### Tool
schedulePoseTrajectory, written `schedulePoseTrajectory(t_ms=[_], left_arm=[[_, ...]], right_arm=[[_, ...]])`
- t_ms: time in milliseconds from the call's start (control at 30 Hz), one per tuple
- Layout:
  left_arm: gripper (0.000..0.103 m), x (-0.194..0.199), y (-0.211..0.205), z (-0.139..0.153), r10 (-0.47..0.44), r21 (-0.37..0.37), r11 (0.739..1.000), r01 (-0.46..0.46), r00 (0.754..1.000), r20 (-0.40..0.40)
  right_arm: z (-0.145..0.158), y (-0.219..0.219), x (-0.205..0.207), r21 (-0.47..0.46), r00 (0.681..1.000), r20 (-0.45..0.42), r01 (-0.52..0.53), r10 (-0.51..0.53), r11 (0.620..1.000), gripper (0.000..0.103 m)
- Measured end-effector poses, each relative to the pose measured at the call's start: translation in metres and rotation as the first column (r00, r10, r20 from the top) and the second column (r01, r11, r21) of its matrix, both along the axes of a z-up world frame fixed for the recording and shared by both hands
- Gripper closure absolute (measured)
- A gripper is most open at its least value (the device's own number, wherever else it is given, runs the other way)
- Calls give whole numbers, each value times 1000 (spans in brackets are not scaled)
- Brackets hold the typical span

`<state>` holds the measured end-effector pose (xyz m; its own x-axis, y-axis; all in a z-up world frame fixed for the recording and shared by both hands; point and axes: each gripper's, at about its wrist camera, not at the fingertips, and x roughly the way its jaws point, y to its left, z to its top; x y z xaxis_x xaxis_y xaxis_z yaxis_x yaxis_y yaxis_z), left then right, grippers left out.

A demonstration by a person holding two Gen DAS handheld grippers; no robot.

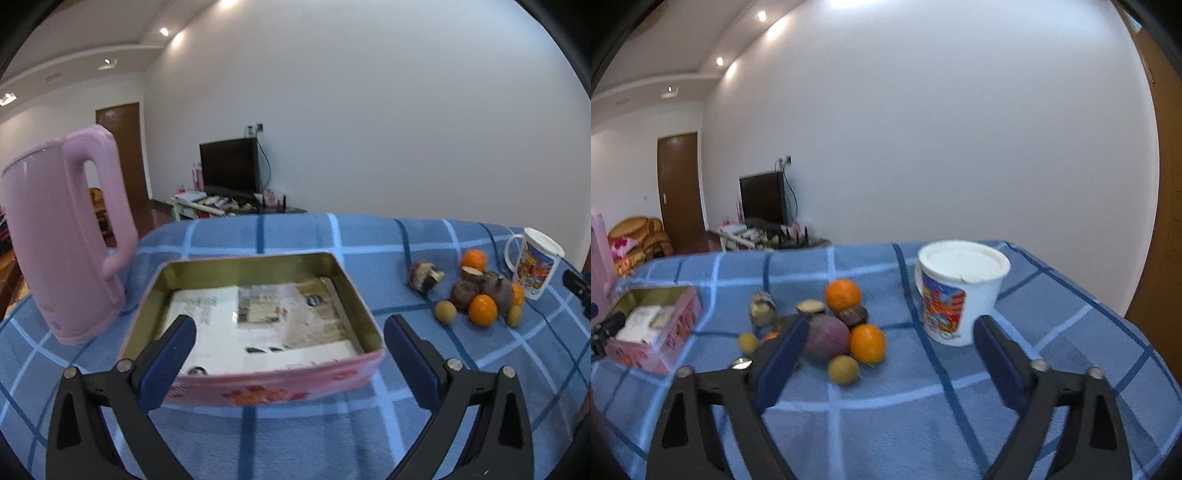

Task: Organize fruits
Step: 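Grasp a yellow-brown round fruit with the right tool while the left tool grasps a mandarin orange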

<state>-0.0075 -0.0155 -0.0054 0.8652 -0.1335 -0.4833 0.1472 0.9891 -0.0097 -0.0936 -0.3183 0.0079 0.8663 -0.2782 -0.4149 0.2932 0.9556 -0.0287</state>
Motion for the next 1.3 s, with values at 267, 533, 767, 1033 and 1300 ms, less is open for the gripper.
schedulePoseTrajectory(t_ms=[267, 533, 767, 1033, 1300], left_arm=[[0, -13, -69, 7, -154, 13, 988, 155, 987, -35], [8, 4, -130, -2, -178, 84, 978, 191, 974, -143], [8, 10, -149, -10, -192, 109, 971, 210, 969, -154], [13, 32, -174, -11, -254, 52, 962, 268, 947, -196], [34, 55, -214, -32, -297, 75, 941, 331, 909, -293]], right_arm=[[-26, -21, 28, 206, 977, -160, -106, 140, 973, 41], [-48, -11, 59, 327, 923, -273, -177, 273, 928, 62], [-57, -7, 84, 333, 899, -338, -163, 279, 929, 62], [-55, -23, 70, 371, 905, -329, -140, 271, 918, 74], [-33, -46, 50, 396, 959, -224, -75, 175, 915, 74]])
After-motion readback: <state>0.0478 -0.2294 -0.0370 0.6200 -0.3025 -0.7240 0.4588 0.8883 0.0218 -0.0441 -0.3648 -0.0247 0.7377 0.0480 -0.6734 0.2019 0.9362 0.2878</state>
